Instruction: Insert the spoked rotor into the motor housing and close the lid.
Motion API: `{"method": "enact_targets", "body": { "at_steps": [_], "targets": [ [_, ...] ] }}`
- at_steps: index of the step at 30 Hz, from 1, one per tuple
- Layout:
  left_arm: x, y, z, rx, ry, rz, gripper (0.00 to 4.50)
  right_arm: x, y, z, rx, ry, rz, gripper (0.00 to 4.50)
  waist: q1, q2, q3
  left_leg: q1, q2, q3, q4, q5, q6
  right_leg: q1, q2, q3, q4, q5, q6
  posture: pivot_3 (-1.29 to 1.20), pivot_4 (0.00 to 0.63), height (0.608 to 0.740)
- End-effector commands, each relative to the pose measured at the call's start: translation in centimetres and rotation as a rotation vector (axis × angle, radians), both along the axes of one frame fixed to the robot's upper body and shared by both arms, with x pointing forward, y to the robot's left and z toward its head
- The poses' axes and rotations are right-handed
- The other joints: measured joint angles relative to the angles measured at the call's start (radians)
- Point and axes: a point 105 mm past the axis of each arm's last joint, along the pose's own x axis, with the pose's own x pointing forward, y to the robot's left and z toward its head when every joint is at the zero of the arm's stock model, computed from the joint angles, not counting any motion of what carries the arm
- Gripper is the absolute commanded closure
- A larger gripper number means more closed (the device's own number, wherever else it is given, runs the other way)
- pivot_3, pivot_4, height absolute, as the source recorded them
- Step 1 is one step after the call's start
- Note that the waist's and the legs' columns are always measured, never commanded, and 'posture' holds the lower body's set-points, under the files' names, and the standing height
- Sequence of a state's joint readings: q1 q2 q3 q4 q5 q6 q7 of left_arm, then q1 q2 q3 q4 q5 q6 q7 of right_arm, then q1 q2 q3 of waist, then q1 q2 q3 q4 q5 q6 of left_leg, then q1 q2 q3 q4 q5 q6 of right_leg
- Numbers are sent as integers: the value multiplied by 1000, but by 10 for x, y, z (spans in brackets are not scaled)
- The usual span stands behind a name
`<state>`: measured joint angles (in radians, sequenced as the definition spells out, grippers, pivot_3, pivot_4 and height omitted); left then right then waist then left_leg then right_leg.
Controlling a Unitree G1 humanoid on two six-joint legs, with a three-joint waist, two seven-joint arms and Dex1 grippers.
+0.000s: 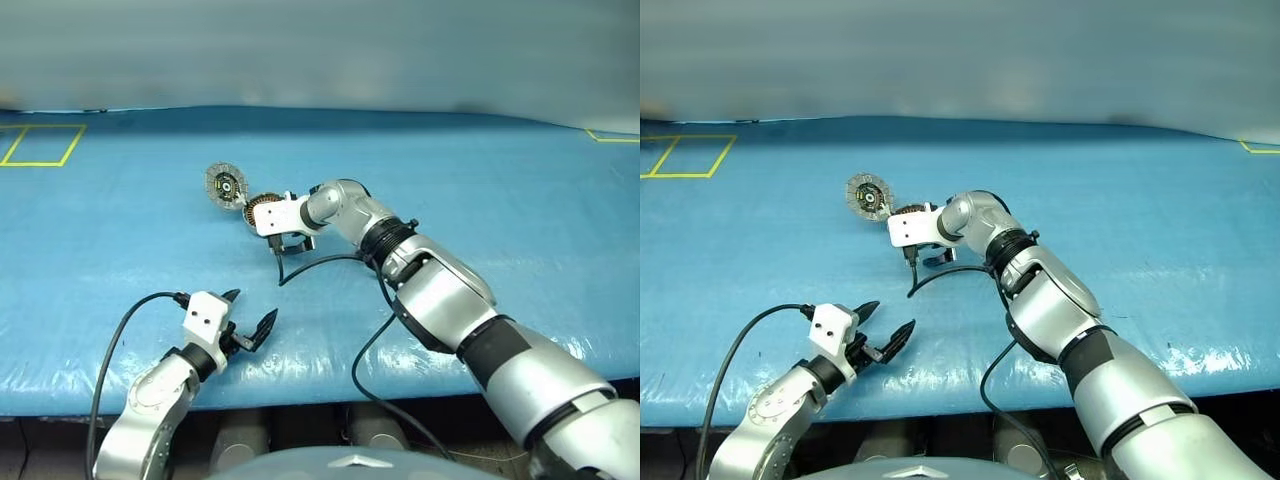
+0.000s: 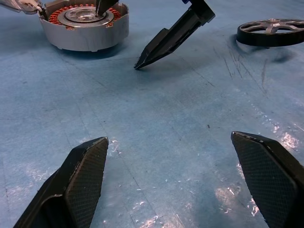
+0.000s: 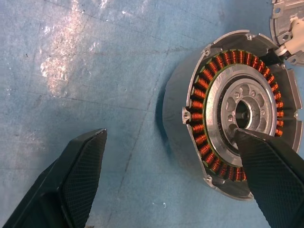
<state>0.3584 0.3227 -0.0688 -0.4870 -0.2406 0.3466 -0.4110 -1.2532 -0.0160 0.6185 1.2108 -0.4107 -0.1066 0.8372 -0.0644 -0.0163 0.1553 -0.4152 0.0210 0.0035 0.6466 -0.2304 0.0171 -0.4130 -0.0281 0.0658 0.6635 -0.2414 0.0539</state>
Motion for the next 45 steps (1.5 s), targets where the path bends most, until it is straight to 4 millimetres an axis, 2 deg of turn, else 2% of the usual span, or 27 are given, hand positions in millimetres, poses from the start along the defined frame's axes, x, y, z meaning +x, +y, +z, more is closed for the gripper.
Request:
{"method": "enact_targets", "body": {
  "at_steps": [1,6,10,12,15,19,22,28,34,38,45],
  "targets": [
    [0,-5,13,-8,-59,-10,5,3,15,22,46,-64,29,7,-1,0,0,0,0,0,0,0,0,0,0,0,0,0,0,0,150,740],
    [1,-4,15,-9,-66,-4,5,3,21,35,106,-61,35,7,-2,1,0,0,0,0,0,0,0,0,1,0,1,0,0,0,150,740],
    [4,4,22,31,-85,-21,5,1,22,50,223,-31,40,7,-2,1,1,0,0,0,0,0,0,0,2,0,1,0,0,0,150,740],
    [8,14,26,58,-98,-20,5,3,16,55,296,-34,22,7,-2,1,1,0,0,0,0,0,0,0,2,-1,1,0,0,0,150,740],
    [16,28,33,94,-115,-15,5,-2,0,53,384,-38,-15,7,7,0,0,0,0,-2,1,0,0,1,2,-2,1,0,0,0,150,740],
    [34,42,39,126,-82,-28,5,-32,-25,43,562,26,-92,7,23,0,0,-1,-2,-4,1,0,0,2,1,-4,0,1,2,0,150,740],
    [48,46,47,206,-82,-101,5,-53,-44,34,678,66,-202,7,28,1,0,-2,-1,-5,1,0,0,1,2,-5,2,1,3,0,150,740],
    [86,49,78,379,-109,-253,5,-99,-73,24,842,162,-406,7,28,1,0,0,-1,-4,4,1,-2,3,5,-4,3,1,3,0,150,740],
    [121,54,99,545,-105,-386,5,-135,-76,30,993,248,-488,7,27,0,0,0,-3,-3,5,2,-2,3,8,-4,3,-2,7,0,150,740],
    [140,52,105,620,-88,-491,5,-152,-75,25,998,255,-498,7,29,0,0,0,-3,-3,4,2,-2,2,8,-3,3,-2,7,0,150,740],
    [164,35,109,678,-34,-642,5,-162,-78,22,1061,255,-563,7,34,-1,0,-3,-6,-2,5,2,-2,2,8,-3,2,-3,8,0,150,740]
  ]
}}
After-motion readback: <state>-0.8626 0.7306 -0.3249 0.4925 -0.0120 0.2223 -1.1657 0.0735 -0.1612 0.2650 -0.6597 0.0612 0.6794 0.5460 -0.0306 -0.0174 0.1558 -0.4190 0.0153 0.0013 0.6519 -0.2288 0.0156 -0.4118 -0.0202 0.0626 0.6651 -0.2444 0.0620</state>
